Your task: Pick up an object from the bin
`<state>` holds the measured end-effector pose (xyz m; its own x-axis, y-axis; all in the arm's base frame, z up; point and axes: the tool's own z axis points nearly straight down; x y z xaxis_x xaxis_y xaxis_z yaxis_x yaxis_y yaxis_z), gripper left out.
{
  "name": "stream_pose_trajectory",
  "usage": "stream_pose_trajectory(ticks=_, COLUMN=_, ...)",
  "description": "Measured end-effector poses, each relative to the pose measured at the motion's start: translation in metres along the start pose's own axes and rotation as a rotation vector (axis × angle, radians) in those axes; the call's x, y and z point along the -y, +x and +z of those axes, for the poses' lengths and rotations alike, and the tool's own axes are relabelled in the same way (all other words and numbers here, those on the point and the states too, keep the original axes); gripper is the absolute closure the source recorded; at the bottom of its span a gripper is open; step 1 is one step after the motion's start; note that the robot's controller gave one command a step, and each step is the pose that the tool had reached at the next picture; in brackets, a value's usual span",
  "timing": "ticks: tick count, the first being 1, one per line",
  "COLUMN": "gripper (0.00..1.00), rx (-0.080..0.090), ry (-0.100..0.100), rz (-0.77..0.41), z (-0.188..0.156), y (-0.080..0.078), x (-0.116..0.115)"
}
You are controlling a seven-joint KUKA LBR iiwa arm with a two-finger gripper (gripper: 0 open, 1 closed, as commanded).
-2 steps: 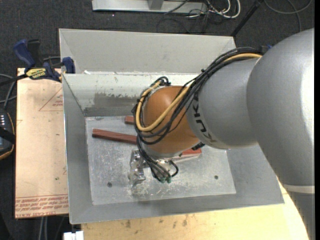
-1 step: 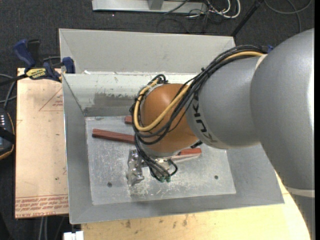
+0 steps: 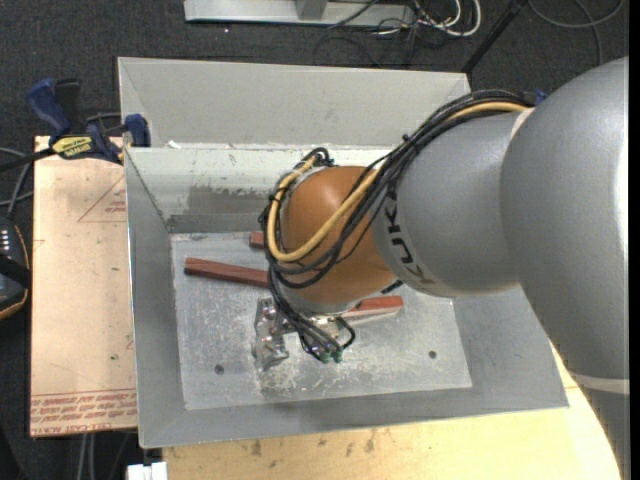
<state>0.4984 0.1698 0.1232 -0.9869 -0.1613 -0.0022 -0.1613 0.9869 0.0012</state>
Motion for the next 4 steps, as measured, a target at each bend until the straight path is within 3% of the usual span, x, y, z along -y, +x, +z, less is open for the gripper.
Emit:
stream_pose_trajectory(ticks=3, gripper=1.0, rx=0.002, ry=-0.001, rz=-0.078, z=-0.012, y=-0.022, x=-0.017)
stream_pose_trajectory(ticks=4, gripper=1.0, rx=-0.002, ry=0.0, rz=-0.158, z=-0.04, y=-0.033, x=0.001)
